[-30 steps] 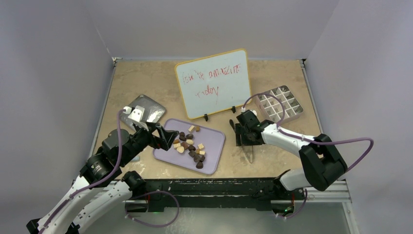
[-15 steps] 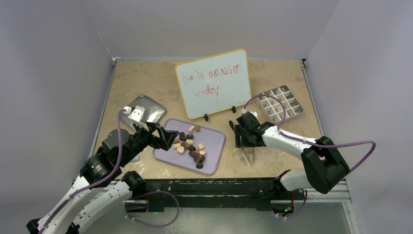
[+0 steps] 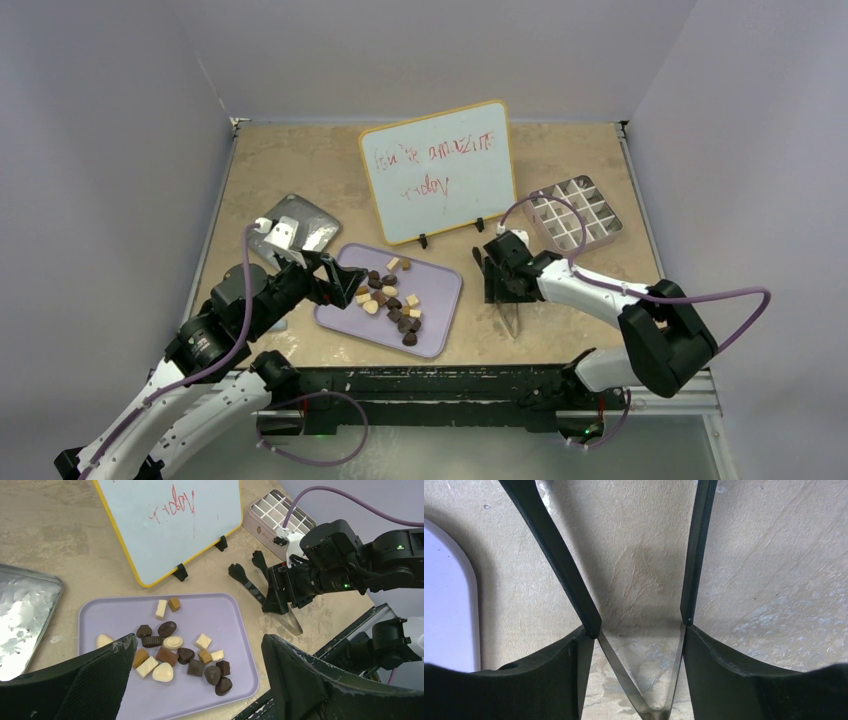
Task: Pack the chocolate
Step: Pick up the clamp at the center of the board.
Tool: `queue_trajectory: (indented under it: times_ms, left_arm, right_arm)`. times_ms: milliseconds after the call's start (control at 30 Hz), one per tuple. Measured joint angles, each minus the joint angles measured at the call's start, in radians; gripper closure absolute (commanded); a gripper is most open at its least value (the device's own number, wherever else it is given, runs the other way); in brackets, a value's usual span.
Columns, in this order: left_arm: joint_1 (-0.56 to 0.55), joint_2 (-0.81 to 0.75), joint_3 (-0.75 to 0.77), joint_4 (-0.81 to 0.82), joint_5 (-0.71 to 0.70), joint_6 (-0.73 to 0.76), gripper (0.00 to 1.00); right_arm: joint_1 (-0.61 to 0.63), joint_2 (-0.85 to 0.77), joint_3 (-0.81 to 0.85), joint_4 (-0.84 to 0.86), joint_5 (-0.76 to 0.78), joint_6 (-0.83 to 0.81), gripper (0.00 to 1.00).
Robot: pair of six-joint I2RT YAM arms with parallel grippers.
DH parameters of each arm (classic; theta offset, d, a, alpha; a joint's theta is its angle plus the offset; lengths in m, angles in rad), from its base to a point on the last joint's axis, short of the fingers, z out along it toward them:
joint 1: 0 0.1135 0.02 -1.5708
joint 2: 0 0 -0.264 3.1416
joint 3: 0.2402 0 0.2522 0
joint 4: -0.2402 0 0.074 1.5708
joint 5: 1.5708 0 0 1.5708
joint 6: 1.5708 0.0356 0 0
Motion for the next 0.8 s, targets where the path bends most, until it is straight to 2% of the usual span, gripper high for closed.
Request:
queue_trajectory:
  times_ms: [67, 200, 500, 800]
  left_arm:
    - [0.0, 0.0, 0.0, 0.0, 0.0, 0.0, 0.07]
    - [0.0, -0.002, 0.0, 0.0, 0.0, 0.0, 0.07]
    - [0.0, -0.002, 0.0, 0.0, 0.0, 0.0, 0.07]
    - [0.0, -0.002, 0.0, 0.0, 0.0, 0.0, 0.07]
  right_arm:
    - [0.003, 0.0, 0.0, 0.0, 0.002, 0.003, 0.35]
    - [0.011, -0.001, 0.0, -0.004, 0.01, 0.014, 0.24]
    - [0.023, -0.042, -0.031, -0.019, 0.02, 0.041, 0.25]
    - [0.029, -0.044, -0.034, -0.021, 0.023, 0.045, 0.3]
